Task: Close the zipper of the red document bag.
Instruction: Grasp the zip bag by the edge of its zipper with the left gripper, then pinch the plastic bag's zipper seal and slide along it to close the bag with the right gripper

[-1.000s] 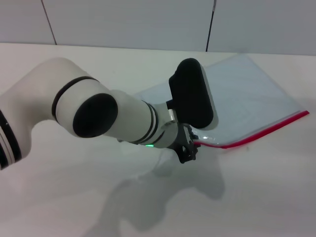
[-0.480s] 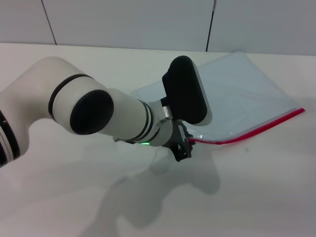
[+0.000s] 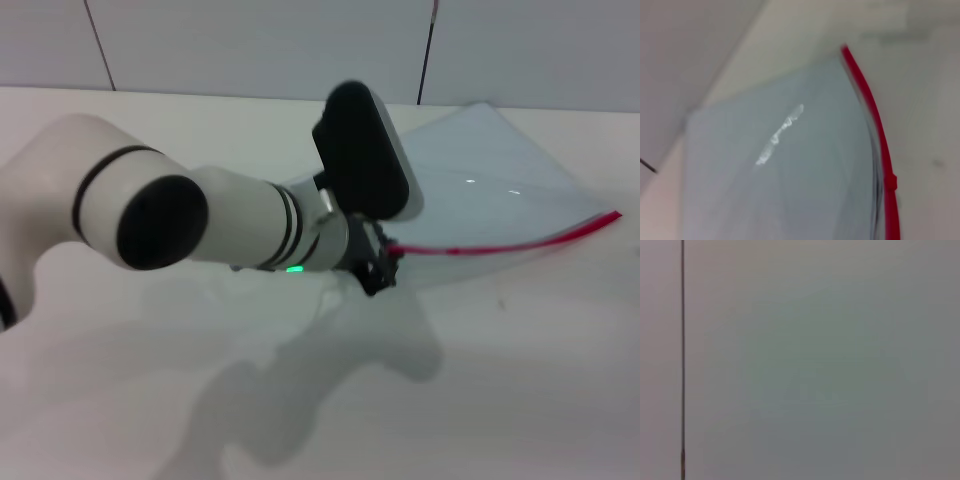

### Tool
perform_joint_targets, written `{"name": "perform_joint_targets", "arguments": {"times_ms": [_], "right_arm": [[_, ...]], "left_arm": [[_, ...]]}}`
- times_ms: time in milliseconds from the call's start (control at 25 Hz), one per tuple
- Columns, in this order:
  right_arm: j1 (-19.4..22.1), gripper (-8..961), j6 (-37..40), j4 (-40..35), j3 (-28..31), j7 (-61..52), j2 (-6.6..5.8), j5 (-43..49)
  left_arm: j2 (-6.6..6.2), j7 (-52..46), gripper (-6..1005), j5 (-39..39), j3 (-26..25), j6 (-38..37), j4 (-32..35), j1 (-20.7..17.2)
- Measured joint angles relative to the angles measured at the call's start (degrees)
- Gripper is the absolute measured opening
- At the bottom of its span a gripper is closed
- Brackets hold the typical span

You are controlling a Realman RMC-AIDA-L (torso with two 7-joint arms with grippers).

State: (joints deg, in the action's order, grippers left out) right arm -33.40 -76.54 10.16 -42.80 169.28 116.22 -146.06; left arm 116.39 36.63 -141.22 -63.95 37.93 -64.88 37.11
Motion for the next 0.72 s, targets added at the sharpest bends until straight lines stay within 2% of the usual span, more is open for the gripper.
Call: {"name": "perform_joint_targets", "arguments": {"times_ms": [360,720], "right_arm": [[-1.1,752,2.27,-3.33,-2.52,-5.71,-0.47,-0.01],[-0.84,752,9.75,-13.16,-15.69,-16.67,-0.46,-0.01]], "left_arm": [[-0.13,0.5,57,-4.14,-4.83,-3.68,-12.73,-7.29],[-0.14,0.73,57,-5.34,-6.12,-4.92,-17.76,-10.12]]}}
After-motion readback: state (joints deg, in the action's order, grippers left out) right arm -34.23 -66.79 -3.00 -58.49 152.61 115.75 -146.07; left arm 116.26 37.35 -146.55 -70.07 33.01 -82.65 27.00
